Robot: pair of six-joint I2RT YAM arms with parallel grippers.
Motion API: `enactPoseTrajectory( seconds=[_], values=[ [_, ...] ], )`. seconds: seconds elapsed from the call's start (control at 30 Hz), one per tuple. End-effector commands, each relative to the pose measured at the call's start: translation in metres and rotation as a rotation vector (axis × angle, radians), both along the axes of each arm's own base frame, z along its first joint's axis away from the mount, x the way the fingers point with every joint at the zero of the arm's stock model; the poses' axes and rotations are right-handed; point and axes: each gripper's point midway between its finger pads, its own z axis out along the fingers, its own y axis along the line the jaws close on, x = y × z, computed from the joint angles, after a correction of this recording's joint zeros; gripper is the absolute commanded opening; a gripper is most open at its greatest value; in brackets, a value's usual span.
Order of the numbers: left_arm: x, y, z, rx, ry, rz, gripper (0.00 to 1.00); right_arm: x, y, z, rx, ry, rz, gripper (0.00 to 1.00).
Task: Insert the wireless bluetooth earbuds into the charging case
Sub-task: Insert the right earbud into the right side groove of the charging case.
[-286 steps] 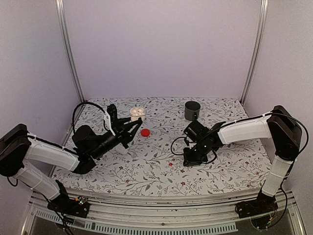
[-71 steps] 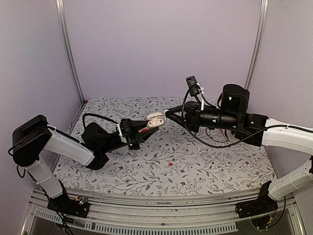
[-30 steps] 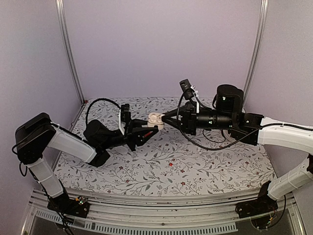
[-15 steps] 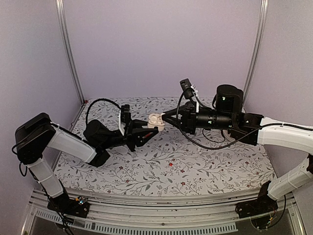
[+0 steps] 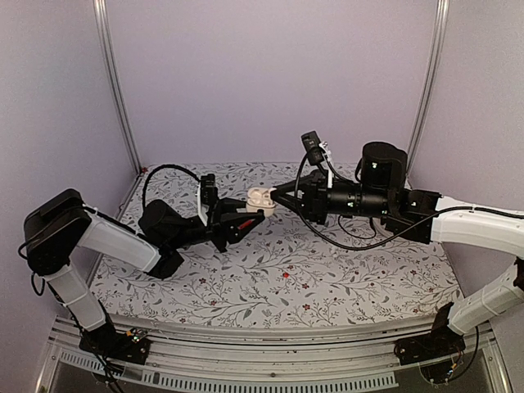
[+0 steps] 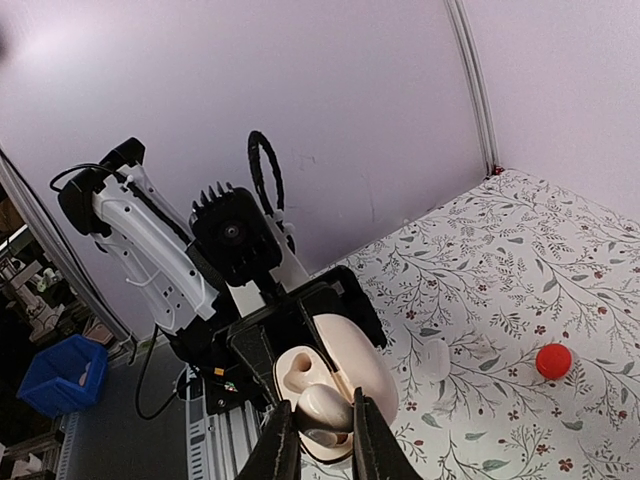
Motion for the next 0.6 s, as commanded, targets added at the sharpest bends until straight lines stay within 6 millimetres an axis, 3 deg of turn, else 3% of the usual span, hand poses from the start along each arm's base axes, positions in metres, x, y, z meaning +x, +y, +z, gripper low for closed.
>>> enactPoseTrajectory(
  seconds=[0.0, 0.57],
  values=[
    [-0.033, 0.030, 0.070, -0.263, -0.257, 0.012, 0.00, 0.001, 0.005, 0.000, -0.002, -0.019, -0.024, 0.18],
    [-0.031, 0.031, 0.079, -0.281, -0.301, 0.106, 0.00, 0.015, 0.000, -0.008, -0.037, -0.029, -0.158, 0.18]
  ],
)
